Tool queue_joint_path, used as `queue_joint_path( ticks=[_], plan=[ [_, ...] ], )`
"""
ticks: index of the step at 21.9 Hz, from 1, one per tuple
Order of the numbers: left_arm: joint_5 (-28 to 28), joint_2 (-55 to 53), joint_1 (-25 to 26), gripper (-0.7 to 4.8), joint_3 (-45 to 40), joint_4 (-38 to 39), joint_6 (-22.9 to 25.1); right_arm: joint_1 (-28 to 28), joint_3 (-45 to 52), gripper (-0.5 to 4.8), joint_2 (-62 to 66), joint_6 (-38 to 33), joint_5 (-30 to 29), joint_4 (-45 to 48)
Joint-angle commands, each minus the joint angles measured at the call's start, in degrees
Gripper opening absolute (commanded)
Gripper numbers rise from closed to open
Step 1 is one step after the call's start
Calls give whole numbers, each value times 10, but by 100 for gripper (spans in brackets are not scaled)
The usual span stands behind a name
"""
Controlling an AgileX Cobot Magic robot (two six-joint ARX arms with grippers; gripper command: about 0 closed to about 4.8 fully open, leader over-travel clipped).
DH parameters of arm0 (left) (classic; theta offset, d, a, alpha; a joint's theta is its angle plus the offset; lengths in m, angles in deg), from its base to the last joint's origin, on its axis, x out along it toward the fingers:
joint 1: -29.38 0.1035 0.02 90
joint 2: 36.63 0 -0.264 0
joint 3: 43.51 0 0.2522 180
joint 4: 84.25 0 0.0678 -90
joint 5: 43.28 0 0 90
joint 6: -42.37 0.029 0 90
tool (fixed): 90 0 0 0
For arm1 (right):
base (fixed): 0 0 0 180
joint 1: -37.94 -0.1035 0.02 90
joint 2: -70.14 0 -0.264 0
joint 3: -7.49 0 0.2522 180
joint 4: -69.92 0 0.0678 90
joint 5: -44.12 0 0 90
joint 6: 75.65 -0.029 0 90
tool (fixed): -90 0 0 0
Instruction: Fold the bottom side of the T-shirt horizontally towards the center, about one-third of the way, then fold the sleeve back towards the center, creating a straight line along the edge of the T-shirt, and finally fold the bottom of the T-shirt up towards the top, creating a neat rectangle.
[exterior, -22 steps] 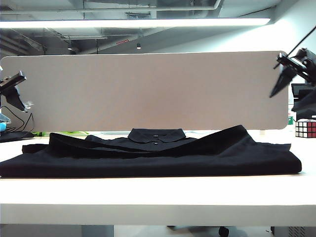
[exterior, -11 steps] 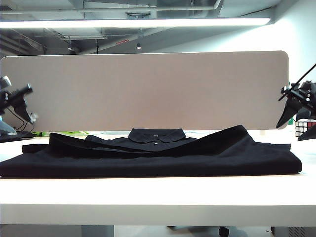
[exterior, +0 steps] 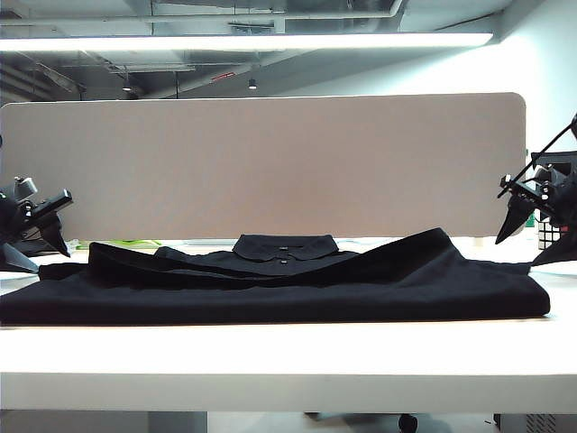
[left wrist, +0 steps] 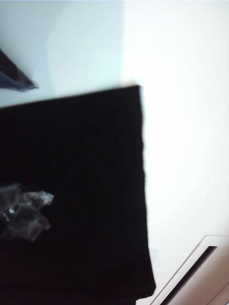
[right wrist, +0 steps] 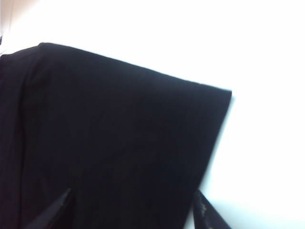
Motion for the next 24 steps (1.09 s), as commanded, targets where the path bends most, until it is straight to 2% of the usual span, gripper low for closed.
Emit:
queue_joint_path(
  ticks=[1, 9, 24],
  plan=[
    [-2, -20, -2, 242, 31, 51, 30, 0, -33, 333, 17, 0, 13, -27],
    [1, -32, -10, 241, 47, 61, 38, -3, -47, 333, 41, -2, 16, -38],
    [76, -55, -17, 240, 48, 61, 31, -4, -47, 328, 50, -13, -17, -46]
  ],
)
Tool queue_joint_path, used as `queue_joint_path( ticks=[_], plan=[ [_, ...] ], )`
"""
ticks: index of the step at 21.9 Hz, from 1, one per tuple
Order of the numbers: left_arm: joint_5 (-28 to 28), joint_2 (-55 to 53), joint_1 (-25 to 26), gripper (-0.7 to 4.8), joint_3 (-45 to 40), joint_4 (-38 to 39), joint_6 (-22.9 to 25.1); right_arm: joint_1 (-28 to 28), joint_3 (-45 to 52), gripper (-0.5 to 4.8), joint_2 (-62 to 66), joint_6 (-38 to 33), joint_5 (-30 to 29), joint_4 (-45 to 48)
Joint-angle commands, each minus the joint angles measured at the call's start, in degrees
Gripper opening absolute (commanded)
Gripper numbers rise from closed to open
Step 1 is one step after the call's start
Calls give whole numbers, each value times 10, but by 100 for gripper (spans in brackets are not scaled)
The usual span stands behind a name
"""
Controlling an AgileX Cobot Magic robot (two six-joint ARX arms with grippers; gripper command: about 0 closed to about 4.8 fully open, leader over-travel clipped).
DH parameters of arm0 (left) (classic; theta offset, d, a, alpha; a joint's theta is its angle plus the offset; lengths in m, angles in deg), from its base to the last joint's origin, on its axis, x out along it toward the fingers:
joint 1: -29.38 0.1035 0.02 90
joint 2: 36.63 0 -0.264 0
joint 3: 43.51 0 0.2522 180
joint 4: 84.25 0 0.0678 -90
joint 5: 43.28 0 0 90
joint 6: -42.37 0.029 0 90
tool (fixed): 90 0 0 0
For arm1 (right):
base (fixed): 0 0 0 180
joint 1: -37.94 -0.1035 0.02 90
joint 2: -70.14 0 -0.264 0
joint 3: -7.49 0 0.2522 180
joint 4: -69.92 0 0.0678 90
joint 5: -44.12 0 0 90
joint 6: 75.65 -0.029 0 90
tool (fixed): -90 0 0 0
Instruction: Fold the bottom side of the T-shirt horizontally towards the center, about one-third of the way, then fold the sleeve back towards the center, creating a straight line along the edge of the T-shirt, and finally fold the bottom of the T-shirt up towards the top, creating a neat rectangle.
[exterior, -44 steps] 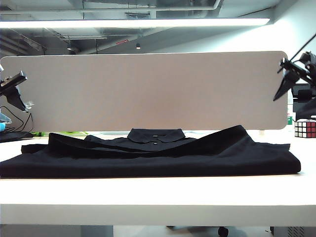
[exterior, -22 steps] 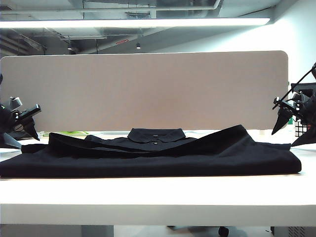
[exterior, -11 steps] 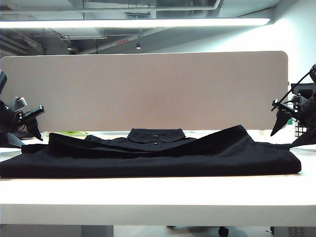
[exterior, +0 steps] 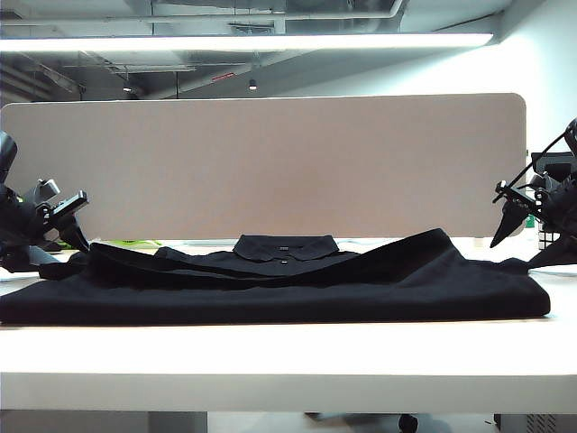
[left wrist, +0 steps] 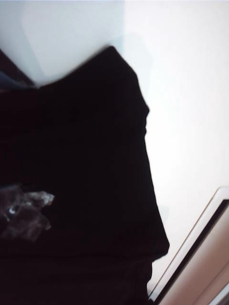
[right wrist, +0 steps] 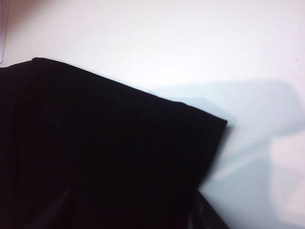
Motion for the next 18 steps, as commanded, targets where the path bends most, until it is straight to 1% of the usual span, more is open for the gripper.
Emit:
queue_joint_path(
  ticks=[1, 2, 3, 4, 5, 7, 9, 11, 12, 17, 18],
  plan=[
    [3, -12, -3, 236, -6, 42, -4, -2, 4, 302, 7, -6, -6, -29],
    [1, -12, -3, 226, -6, 40, -3, -2, 4, 269, 7, -6, -6, -29],
    [2, -12, -3, 201, -6, 37, -3, -2, 4, 224, 7, -6, -6, -29],
    [2, -12, -3, 167, -6, 33, -3, -2, 4, 164, 7, -6, -7, -29],
    [2, -12, -3, 140, -6, 32, -3, -2, 4, 122, 7, -5, -8, -29],
    [3, -12, -3, 98, -6, 29, -3, -2, 4, 62, 7, -3, -8, -29],
    [3, -12, -3, 71, -6, 26, -1, -2, 4, 38, 7, -3, -7, -29],
    [3, -12, -3, 9, -6, 21, 3, -2, 4, 5, 7, -3, -7, -28],
    [3, -11, -3, -8, -6, 18, 3, -2, 4, -8, 7, -1, -7, -26],
    [21, -3, -2, -6, -4, -13, 3, -1, 3, -7, -5, 0, -11, -17],
    [25, 2, -2, -6, -3, -17, 3, -1, 3, -7, -10, 0, -19, -14]
  ],
)
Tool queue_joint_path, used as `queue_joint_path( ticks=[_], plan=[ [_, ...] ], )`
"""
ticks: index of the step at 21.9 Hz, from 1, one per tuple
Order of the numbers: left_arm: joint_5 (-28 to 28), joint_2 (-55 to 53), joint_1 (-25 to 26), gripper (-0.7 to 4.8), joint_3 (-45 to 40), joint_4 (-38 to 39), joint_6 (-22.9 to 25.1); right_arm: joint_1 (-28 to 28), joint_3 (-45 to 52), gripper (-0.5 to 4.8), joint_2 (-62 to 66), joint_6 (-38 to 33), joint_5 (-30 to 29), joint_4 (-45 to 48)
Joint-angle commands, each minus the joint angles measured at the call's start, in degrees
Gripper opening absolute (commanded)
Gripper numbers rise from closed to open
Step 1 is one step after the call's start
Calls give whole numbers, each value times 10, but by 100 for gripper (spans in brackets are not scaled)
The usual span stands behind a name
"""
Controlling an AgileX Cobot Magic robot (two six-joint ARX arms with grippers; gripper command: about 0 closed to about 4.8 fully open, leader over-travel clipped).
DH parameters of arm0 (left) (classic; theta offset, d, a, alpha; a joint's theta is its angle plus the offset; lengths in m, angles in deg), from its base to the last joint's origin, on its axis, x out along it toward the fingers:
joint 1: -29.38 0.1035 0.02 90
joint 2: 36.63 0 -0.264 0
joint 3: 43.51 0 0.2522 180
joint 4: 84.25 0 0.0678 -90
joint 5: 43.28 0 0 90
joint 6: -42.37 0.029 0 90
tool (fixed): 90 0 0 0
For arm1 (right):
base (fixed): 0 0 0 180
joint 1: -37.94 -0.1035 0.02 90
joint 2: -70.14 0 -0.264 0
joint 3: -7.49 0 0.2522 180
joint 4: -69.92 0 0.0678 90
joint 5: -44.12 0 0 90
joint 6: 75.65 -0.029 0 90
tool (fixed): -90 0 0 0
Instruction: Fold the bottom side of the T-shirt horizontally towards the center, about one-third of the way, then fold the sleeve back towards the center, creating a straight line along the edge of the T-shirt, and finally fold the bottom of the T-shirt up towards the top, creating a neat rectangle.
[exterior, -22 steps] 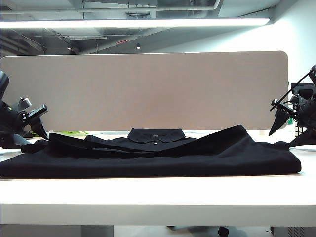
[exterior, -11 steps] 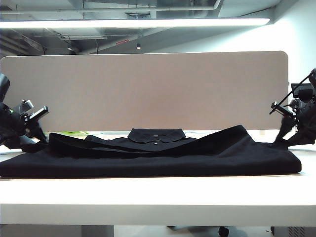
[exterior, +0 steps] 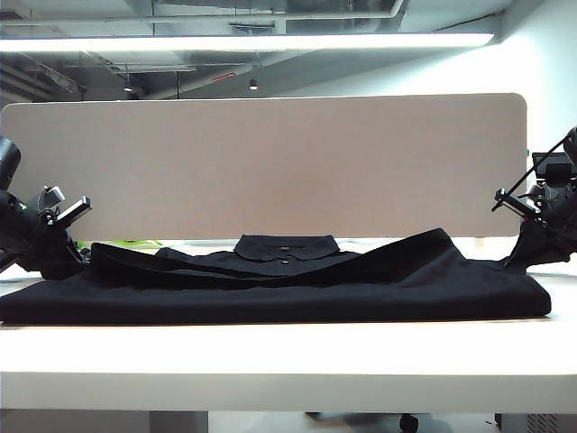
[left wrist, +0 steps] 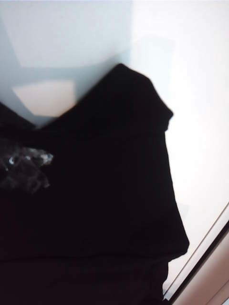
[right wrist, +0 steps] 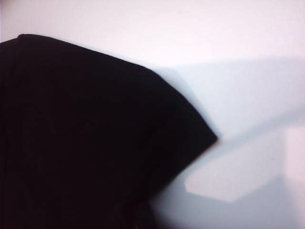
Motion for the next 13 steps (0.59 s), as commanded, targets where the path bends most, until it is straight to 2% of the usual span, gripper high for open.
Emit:
queue_joint_path(
  ticks=[1, 3, 8, 13],
  plan=[
    [16, 15, 0, -6, 0, -12, 3, 0, 0, -7, -19, 2, -20, 8],
    [35, 35, -13, -6, 0, -29, 3, -8, 0, -7, -38, 2, -45, 11],
    [49, 84, -77, -6, 1, -38, 52, -58, -1, -7, -90, 7, -73, 13],
    [83, 106, -145, -6, 1, -36, 54, -119, -1, -7, -125, 11, -89, 11]
  ],
)
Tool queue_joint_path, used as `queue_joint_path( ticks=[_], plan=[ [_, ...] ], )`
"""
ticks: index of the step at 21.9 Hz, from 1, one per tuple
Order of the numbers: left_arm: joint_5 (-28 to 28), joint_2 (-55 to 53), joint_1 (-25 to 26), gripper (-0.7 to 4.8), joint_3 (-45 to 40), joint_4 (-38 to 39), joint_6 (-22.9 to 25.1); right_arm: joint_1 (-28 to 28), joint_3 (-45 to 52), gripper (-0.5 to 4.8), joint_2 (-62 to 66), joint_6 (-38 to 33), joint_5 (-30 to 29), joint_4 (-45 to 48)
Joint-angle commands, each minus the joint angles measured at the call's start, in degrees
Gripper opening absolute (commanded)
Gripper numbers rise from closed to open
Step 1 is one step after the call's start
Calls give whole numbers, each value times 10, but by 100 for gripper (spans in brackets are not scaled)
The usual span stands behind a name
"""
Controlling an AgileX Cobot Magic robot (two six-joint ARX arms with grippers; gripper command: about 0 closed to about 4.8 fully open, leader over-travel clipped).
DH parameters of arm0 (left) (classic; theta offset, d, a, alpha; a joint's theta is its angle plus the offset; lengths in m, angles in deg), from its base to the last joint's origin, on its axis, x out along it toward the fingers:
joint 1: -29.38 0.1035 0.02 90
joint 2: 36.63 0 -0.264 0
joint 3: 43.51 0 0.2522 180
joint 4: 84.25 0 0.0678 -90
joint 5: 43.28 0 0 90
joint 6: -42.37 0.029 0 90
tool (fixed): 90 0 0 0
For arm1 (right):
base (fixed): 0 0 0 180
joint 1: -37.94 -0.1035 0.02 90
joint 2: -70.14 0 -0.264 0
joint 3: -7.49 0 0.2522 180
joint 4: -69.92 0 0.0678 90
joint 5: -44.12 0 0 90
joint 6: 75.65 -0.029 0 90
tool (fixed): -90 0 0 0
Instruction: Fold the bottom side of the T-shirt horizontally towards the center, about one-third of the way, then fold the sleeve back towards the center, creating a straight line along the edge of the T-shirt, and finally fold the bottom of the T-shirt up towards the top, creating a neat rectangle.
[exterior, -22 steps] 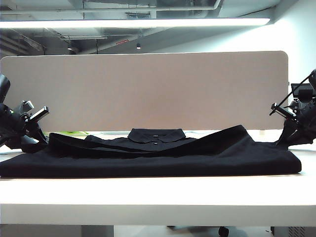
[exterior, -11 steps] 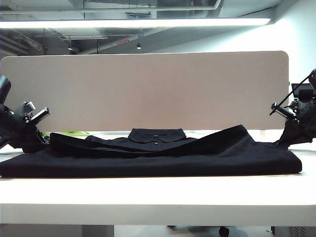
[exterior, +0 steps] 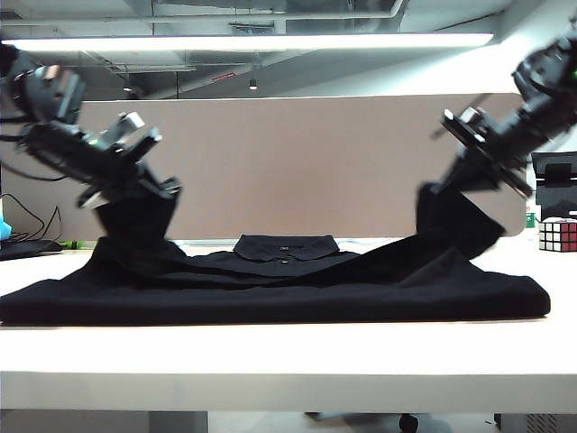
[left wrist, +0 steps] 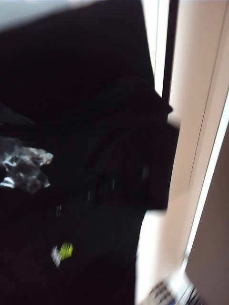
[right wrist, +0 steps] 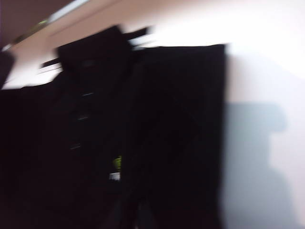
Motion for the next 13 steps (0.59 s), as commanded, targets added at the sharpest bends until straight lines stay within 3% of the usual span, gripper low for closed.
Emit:
queue_joint_path(
  ticks=[1, 5, 8, 11, 13],
  plan=[
    [24, 13, -43, -6, 2, 4, 6, -45, -1, -7, -26, 5, -14, 3],
    [33, 12, -94, -6, 2, 44, 21, -95, -1, -7, -37, 9, -16, -11],
    [22, 13, -125, -6, 2, 104, 78, -132, -1, -7, -37, 24, -15, -33],
    [-77, 12, -148, -6, 2, 226, 179, -180, 0, -7, -37, 76, -9, -93],
    [-127, 13, -142, 10, 2, 285, 222, -198, 0, 6, -36, 102, -10, -123]
  ],
)
